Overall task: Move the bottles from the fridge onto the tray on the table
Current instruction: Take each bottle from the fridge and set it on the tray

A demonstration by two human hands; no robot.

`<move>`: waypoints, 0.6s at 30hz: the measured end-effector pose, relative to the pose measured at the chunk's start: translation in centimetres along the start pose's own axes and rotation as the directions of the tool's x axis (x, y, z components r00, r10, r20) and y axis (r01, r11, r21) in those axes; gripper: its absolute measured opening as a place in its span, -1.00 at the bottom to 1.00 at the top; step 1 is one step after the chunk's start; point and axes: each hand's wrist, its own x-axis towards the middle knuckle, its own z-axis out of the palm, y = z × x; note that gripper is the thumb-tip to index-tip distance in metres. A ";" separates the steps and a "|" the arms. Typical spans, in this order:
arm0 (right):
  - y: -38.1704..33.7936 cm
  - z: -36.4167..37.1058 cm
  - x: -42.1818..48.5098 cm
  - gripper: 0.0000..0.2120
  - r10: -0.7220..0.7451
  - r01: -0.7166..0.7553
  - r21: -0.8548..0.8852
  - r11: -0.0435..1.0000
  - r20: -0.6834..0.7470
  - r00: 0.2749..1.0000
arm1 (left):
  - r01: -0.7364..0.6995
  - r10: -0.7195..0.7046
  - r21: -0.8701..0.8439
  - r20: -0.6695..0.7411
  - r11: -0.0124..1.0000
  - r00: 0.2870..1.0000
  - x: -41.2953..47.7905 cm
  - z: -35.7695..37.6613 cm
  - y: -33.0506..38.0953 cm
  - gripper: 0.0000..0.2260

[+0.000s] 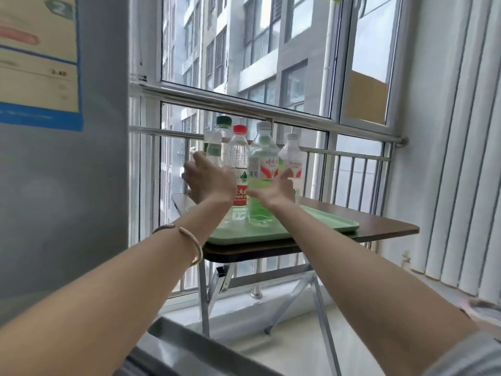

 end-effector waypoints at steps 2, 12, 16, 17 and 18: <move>-0.3 0.6 0.2 0.00 0.045 -0.046 0.028 0.999 0.028 0.999 | 0.076 -0.073 -0.014 0.165 0.997 0.984 0.0 0.3 -1.3 -0.52; -0.1 -0.7 -1.1 -0.35 0.018 -0.070 0.179 0.981 0.276 0.961 | 0.020 -0.011 -0.029 0.270 0.999 0.963 -1.0 -0.5 -2.8 -0.39; 0.1 -1.0 -1.6 -0.40 -0.012 -0.078 0.265 0.961 0.324 0.946 | -0.024 0.032 -0.028 0.294 0.999 0.955 -0.8 -0.8 -3.4 -0.26; 0.1 -1.0 -1.8 -0.45 -0.021 -0.079 0.284 0.956 0.332 0.943 | -0.043 0.049 -0.026 0.304 0.999 0.951 -0.7 -0.8 -3.6 -0.24; -0.1 -1.0 -2.0 -0.51 -0.019 -0.089 0.299 0.950 0.341 0.940 | -0.059 0.064 -0.026 0.318 0.998 0.946 -0.7 -0.8 -3.7 -0.22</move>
